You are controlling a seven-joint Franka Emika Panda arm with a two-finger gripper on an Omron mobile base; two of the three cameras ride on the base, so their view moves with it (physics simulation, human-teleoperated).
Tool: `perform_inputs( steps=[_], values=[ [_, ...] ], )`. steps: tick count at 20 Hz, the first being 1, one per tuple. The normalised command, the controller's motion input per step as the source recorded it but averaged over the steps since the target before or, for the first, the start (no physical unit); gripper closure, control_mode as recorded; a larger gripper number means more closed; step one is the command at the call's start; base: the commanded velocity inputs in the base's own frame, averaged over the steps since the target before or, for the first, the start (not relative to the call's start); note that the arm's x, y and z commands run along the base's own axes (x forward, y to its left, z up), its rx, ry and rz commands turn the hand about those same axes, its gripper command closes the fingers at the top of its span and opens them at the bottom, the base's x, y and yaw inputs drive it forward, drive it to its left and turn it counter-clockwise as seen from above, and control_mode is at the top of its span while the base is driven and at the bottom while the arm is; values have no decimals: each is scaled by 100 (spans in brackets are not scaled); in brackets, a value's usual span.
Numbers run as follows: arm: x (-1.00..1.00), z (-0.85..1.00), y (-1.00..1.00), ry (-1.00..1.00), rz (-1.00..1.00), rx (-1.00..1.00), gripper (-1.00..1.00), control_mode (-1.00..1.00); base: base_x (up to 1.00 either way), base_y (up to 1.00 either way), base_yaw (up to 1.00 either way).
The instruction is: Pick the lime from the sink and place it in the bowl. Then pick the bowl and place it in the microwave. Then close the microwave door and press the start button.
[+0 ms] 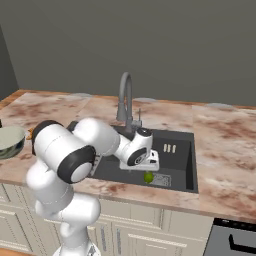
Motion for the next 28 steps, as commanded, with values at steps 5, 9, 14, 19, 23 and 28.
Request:
perform_inputs(
  steps=[5, 9, 14, 19, 23, 28],
  values=[
    [10, -38, 0, 3, 0, 4, -100, -100, 0, 0, 0],
    [23, -44, 0, 4, 0, 0, -100, -100, 0, 0, 0],
    [6, -27, 0, 1, 1, 3, -100, -100, 0, 0, 0],
    [18, -12, 0, 0, 1, 3, -100, -100, 0, 0, 0],
    [14, -9, -1, 0, 3, 3, -100, -100, 0, 0, 0],
    [28, -16, 0, 0, 2, 0, -100, -100, 0, 0, 0]
  ],
)
